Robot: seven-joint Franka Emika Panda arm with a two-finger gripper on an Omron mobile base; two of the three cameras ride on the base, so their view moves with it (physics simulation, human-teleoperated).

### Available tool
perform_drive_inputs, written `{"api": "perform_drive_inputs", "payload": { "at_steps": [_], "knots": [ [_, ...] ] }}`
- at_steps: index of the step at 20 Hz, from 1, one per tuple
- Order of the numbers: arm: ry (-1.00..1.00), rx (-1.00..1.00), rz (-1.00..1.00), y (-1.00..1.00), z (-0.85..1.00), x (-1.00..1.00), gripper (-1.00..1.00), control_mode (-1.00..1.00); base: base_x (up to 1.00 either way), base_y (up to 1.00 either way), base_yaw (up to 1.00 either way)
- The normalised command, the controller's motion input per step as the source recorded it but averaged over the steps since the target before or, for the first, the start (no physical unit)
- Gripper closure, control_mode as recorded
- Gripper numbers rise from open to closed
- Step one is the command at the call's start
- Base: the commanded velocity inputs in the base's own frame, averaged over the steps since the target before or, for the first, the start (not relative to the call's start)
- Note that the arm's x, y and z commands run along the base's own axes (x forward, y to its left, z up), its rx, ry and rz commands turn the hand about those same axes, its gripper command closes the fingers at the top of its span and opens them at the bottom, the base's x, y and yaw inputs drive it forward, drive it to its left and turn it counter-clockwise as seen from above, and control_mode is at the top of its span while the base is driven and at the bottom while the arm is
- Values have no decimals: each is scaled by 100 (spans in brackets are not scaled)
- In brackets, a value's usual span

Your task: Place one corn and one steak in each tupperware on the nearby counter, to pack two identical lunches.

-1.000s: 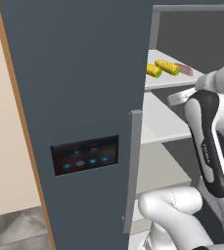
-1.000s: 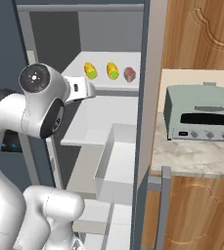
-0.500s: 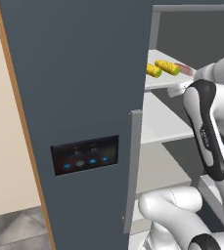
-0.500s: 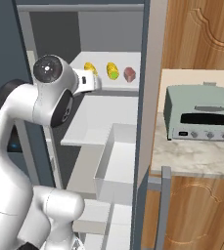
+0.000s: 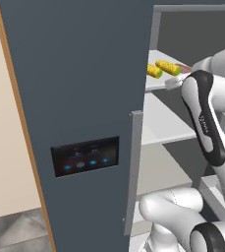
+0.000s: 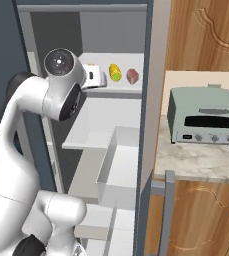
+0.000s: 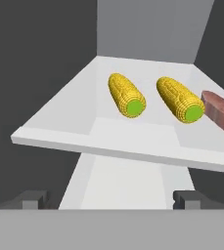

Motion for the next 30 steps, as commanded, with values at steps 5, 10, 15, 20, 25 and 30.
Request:
{"api": "perform_drive_inputs", "payload": {
  "at_steps": [5, 10, 15, 20, 25, 30],
  "knots": [
    [0, 0, 5, 0, 1, 28, -100, -100, 0, 0, 0],
    [0, 0, 4, 0, 0, 32, -100, -100, 0, 0, 0],
    [0, 0, 2, 0, 0, 41, -100, -100, 0, 0, 0],
    [0, 0, 1, 0, 0, 39, -100, -100, 0, 0, 0],
    [0, 0, 0, 0, 0, 35, -100, -100, 0, 0, 0],
    [0, 0, 0, 0, 0, 42, -100, -100, 0, 0, 0]
  ]
}}
